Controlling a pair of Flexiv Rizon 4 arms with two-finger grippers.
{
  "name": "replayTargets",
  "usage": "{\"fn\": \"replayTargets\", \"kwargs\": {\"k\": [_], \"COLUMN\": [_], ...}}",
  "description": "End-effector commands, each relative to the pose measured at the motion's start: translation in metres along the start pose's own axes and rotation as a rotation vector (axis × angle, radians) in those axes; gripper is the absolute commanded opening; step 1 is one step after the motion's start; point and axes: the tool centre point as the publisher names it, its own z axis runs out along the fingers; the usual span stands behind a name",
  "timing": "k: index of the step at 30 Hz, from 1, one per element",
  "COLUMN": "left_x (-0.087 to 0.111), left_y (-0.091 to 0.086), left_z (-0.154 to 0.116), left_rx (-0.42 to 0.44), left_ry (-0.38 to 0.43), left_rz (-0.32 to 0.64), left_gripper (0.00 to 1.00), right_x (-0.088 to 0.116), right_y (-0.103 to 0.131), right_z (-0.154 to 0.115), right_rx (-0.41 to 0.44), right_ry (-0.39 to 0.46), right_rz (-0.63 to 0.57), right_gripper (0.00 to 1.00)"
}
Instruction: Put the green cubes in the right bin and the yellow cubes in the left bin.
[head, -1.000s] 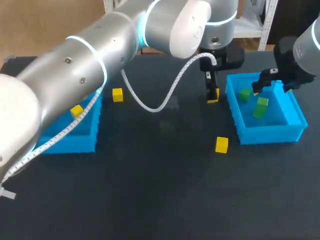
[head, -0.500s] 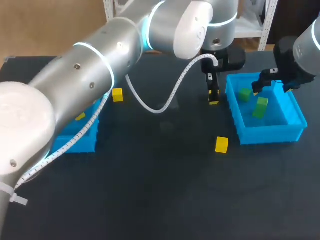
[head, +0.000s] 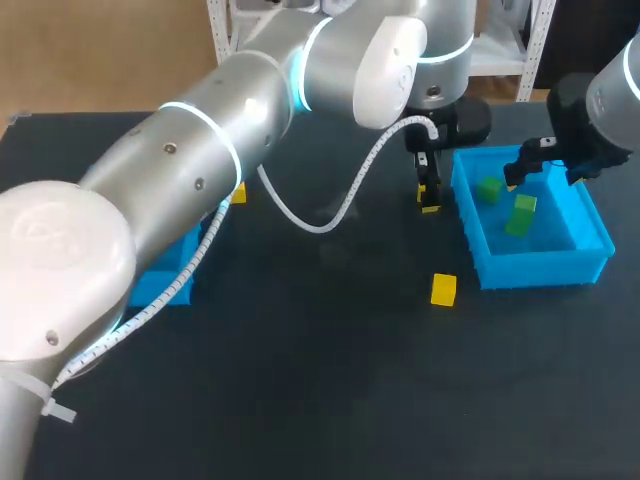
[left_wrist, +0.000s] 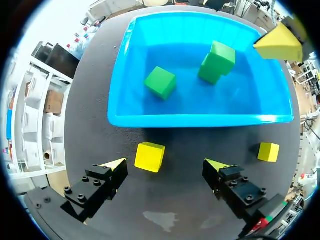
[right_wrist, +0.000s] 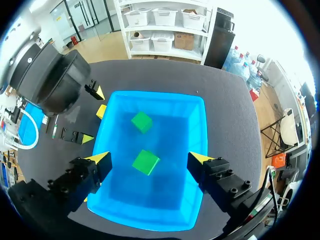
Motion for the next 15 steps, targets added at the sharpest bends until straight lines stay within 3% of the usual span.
{"fn": "replayTargets", "kwargs": {"k": [1, 11, 12, 13, 15], "left_x": [-0.0013, 0.0019, 0.002, 0.0019, 0.0017], "left_y": [0.0065, 0.0087, 0.0085, 0.0082, 0.0079], "left_z": [0.0036, 0.012, 0.0126, 0.0129, 0.0131], "left_rx": [0.003, -0.033, -0.037, -0.036, -0.038], "left_ry": [-0.003, -0.02, -0.026, -0.032, -0.034], "left_rz": [0.001, 0.001, -0.004, -0.013, -0.014], "left_gripper": [1.0, 1.0, 0.95, 0.45, 0.18], "right_x": [0.0014, 0.0014, 0.0014, 0.0014, 0.0014], "right_y": [0.0003, 0.0003, 0.0003, 0.0003, 0.0003], "right_z": [-0.0004, -0.0004, -0.0004, -0.0004, -0.0004], "right_rx": [0.003, 0.003, 0.003, 0.003, 0.003], "right_ry": [-0.004, -0.004, -0.004, -0.004, -0.004], "right_rz": [0.001, 0.001, 0.001, 0.001, 0.001], "right_gripper": [1.0, 1.0, 1.0, 1.0, 1.0]}}
